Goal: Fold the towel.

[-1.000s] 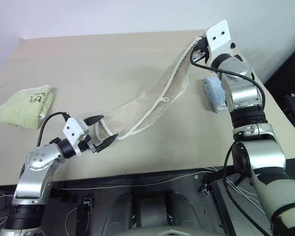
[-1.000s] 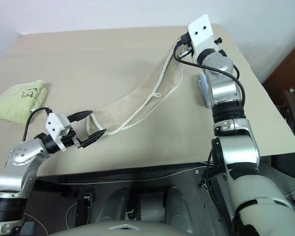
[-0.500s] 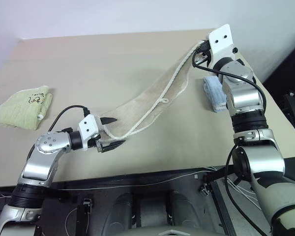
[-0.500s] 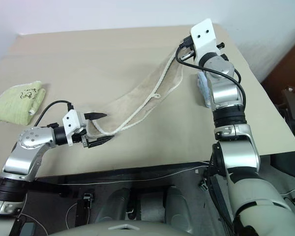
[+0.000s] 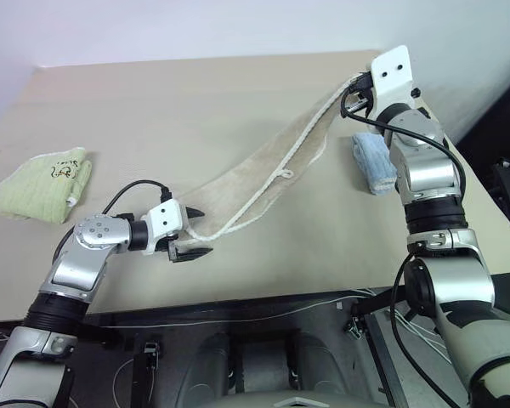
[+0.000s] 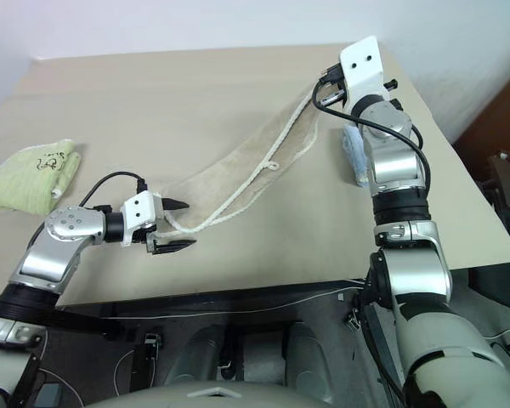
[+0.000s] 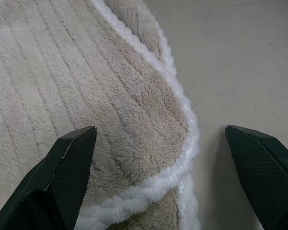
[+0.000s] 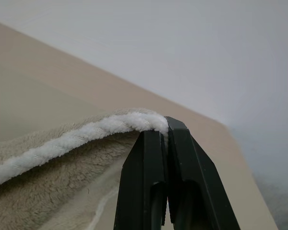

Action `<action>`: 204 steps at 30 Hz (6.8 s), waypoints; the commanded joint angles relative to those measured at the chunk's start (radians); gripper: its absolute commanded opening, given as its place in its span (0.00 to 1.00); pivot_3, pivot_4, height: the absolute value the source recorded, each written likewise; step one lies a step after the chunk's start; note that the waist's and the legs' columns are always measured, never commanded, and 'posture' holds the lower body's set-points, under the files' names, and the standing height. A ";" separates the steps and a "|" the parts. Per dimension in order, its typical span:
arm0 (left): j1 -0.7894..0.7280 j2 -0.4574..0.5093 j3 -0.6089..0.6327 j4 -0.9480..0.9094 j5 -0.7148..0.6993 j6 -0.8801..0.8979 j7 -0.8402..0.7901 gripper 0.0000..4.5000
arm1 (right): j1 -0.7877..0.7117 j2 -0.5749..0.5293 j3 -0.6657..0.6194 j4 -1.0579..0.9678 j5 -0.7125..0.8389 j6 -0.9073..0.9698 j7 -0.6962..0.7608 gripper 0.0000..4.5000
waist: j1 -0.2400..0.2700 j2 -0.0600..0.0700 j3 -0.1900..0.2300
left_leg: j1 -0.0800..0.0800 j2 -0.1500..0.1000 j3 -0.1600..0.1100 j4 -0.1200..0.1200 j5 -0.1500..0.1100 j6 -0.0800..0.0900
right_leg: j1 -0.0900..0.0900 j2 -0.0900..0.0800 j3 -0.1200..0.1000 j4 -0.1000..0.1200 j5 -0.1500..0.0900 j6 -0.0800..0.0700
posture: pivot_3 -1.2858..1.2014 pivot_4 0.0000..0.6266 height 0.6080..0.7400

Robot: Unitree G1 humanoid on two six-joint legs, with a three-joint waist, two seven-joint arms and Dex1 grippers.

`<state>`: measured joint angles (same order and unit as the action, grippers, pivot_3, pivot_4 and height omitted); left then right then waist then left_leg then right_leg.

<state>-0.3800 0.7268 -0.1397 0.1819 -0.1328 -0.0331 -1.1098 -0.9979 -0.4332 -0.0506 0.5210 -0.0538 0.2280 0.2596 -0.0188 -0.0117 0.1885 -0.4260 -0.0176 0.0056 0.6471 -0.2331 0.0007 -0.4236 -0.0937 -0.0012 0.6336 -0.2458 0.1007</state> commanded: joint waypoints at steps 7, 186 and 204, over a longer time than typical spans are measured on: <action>-0.007 -0.013 -0.010 0.088 -0.008 -0.017 -0.039 0.87 | -0.009 -0.016 -0.014 -0.044 -0.001 -0.022 -0.011 0.00 | 0.001 0.000 0.000 | 0.004 0.000 0.000 0.002 0.003 0.001 | 0.003 0.000 0.000 0.004 0.000 0.000 | 0.52 0.24 1.00; -0.055 -0.134 0.393 -0.124 -0.377 0.478 0.104 1.00 | 0.506 -0.255 -0.519 -0.476 0.808 1.344 0.469 0.99 | 0.006 -0.008 0.006 | -0.003 0.000 -0.001 0.014 0.001 0.003 | -0.001 -0.008 0.003 0.011 0.003 0.006 | 0.52 0.24 1.00; 0.021 -0.169 0.190 -0.380 -0.408 0.663 0.182 1.00 | 0.544 0.043 -0.710 -0.409 1.112 1.386 -0.143 0.99 | 0.001 -0.007 0.005 | -0.001 0.002 -0.001 0.014 0.001 0.003 | 0.005 -0.004 0.002 0.003 0.003 -0.001 | 0.52 0.24 1.00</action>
<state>-0.3633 0.5533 0.0500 -0.1572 -0.5248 0.6303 -0.9302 -0.4513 -0.4027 -0.7412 0.0917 1.0440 1.6084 0.1772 -0.0179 -0.0183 0.1935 -0.4262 -0.0139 0.0050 0.6614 -0.2322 0.0038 -0.4172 -0.0963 0.0000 0.6344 -0.2419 0.0991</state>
